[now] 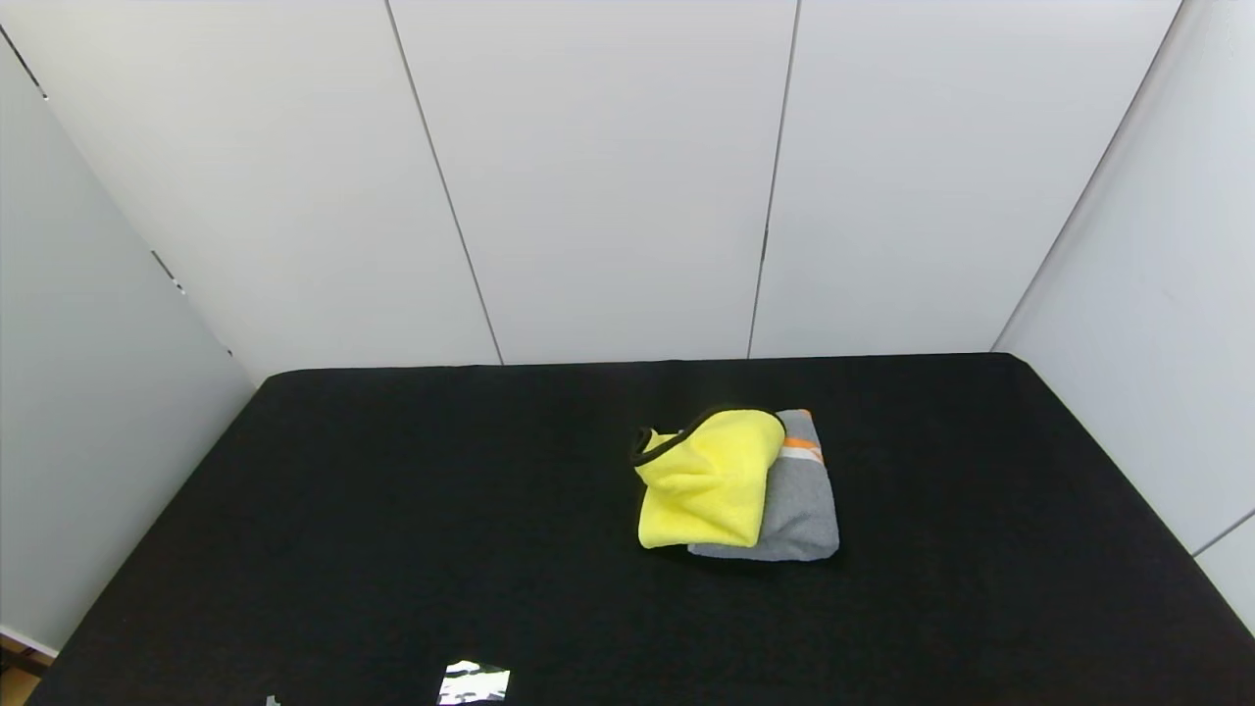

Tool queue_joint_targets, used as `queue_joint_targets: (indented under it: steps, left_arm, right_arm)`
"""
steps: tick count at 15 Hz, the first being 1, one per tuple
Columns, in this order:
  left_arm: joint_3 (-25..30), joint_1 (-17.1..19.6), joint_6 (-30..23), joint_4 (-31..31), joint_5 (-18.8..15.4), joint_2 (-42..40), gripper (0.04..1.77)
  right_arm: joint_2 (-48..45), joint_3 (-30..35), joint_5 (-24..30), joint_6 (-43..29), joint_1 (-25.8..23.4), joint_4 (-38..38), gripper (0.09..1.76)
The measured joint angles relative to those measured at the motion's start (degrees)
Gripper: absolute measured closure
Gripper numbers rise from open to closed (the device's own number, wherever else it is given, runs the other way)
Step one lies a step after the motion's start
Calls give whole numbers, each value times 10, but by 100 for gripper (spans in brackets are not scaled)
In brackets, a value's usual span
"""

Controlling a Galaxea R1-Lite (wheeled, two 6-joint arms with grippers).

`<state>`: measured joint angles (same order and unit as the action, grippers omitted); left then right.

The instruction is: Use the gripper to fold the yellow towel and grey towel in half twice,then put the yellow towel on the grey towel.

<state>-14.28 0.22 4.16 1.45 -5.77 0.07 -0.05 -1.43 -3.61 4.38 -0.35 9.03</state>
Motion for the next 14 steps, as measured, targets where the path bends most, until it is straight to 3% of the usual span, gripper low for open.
queue_joint_targets:
  steps: [3,7,9,14]
  left_arm:
    - [74,0,-1,-45,-3,-1,9]
    - [127,0,1,-73,4,-1,9]
    - [137,0,5,-65,26,-1,9]
    - [142,0,19,-17,37,-1,9]
  right_arm:
    - [0,12,22,-4,2,-11,14]
    - [0,14,37,-36,2,-81,14]
    - [0,14,36,-47,3,-90,14]
    - [0,13,36,-46,4,-98,14]
